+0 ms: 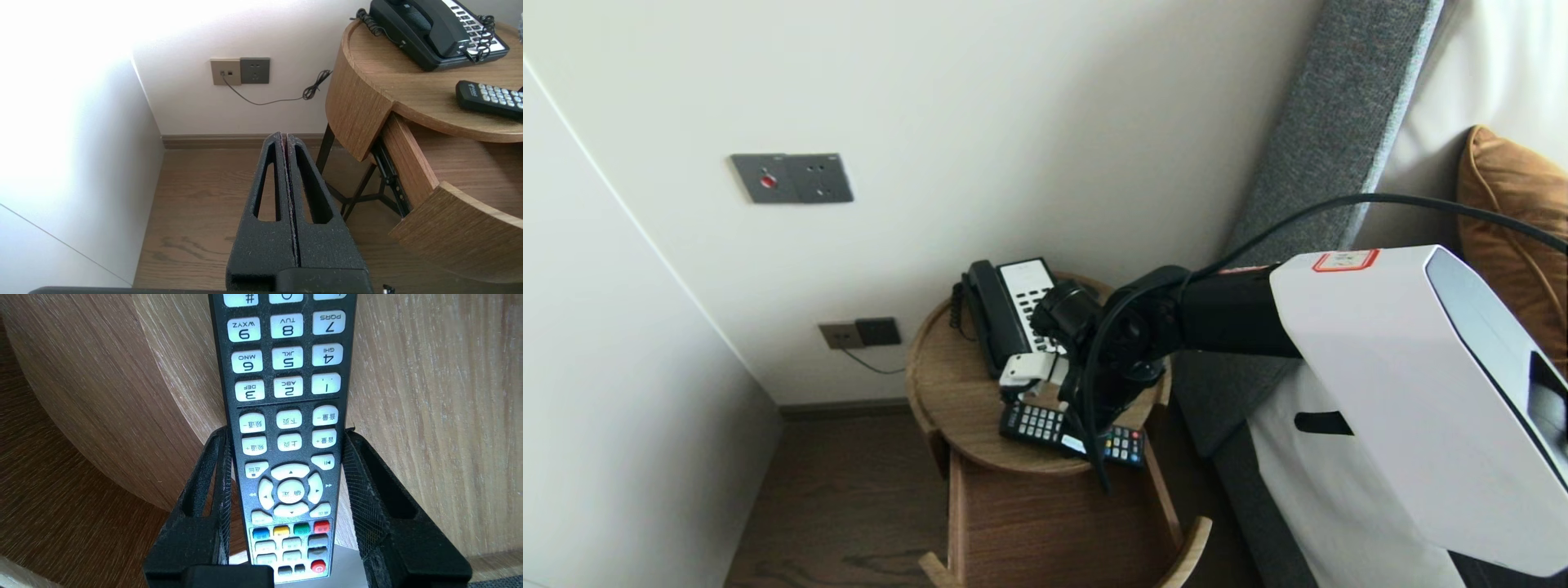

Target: Put the remote controls on the table in the drawer one by one

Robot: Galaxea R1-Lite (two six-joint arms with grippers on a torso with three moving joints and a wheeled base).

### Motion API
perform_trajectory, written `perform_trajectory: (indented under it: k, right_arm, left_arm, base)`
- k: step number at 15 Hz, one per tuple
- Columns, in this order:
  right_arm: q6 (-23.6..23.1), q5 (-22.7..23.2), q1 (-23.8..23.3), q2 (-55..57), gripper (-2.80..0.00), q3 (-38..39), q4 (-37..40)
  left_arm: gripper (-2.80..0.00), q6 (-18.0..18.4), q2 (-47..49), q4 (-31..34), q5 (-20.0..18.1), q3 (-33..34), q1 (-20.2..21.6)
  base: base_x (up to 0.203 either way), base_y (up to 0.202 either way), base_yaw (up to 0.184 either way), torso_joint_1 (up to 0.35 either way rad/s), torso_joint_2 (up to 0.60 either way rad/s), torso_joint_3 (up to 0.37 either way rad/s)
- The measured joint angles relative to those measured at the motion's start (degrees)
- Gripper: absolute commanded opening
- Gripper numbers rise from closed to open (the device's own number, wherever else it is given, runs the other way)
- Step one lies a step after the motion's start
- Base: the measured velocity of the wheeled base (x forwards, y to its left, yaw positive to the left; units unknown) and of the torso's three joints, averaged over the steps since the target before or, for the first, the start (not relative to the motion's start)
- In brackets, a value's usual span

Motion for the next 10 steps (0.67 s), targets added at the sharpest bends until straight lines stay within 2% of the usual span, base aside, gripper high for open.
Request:
perform_trajectory:
  k: [6, 10]
  right_arm:
    - [0.3, 0.0, 0.7, -1.7, -2.80, 0.2, 0.7]
    - [3.1, 0.0, 2.5, -3.9, -2.80, 1.5, 4.3]
  left_arm:
    - [-2.80, 0.0, 0.0, 0.0, 0.0, 0.0, 0.0]
    - [-2.80, 0.0, 0.0, 0.0, 0.0, 0.0, 0.0]
  base:
    - [0.000, 0.000, 0.000, 0.000, 0.00, 0.000]
    - [0.000, 0.000, 0.000, 0.000, 0.00, 0.000]
